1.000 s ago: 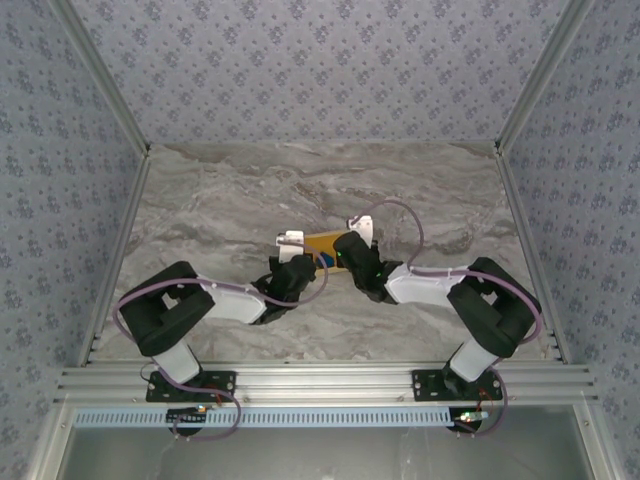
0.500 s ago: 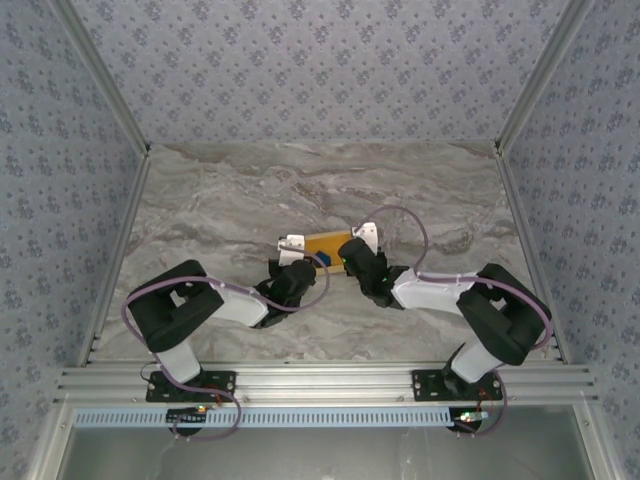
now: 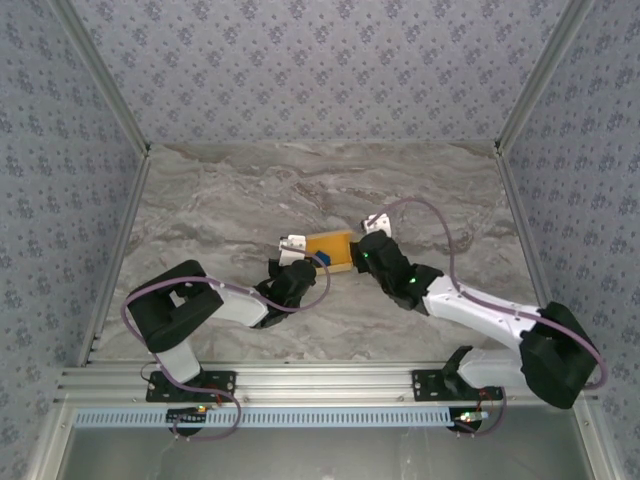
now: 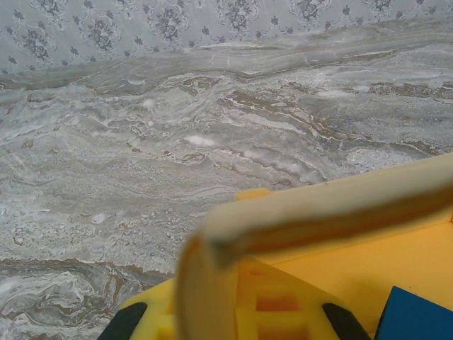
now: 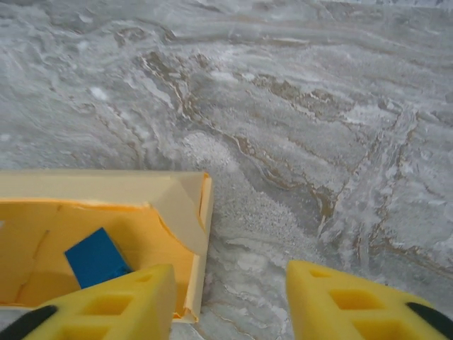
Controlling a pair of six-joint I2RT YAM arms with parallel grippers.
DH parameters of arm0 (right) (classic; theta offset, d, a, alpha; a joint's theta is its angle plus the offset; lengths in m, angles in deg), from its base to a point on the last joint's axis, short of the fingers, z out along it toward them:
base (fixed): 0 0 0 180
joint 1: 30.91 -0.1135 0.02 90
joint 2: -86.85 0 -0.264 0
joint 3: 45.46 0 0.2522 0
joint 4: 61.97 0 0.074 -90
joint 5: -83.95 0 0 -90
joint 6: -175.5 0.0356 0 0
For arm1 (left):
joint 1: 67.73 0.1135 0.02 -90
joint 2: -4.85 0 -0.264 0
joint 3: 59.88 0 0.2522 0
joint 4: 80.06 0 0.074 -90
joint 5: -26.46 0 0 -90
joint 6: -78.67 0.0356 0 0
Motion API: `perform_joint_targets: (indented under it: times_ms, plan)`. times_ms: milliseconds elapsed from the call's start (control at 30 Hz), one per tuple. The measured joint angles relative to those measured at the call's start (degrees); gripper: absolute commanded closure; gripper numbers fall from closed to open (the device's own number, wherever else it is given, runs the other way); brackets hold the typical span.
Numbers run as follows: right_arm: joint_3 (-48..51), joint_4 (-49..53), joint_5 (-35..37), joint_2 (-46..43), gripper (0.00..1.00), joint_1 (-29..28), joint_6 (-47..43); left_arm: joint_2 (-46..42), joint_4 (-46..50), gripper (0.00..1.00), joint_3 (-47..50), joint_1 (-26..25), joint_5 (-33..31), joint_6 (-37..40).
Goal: Fold the paper box
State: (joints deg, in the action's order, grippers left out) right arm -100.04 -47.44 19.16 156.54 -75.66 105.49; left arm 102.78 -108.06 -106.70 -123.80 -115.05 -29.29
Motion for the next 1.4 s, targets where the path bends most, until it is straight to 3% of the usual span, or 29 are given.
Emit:
perform_joint_targets:
  times_ms: [167,500,967,1200,1400]
  plan:
    - [-9.5,4.7,-7.7,2.1,0.39,5.6,-1.5,0.0,0.2,1.0,0.0,-0.3,-0.4,0.4]
    - [-30.4,15.8,-23.0,23.7,0.38,13.2,-1.6,0.0,0.7,1.0,-0.2,-0.6,-0.7,1.0]
    - [-27.4,19.8,-26.1,26.1,0.4,12.3,-1.4,-0.3,2.4,0.94,-0.3,-2.1,-1.9,1.0]
    - [-25.1,19.6,-25.9,26.1,0.41,11.7,-1.4,-1.4,6.2,0.7,0.3,-3.4,-1.9,0.6]
    - [-24.5,19.8,-25.2,26.1,0.41,11.2,-1.4,-5.5,9.6,0.56,2.3,-4.9,-1.7,-0.8]
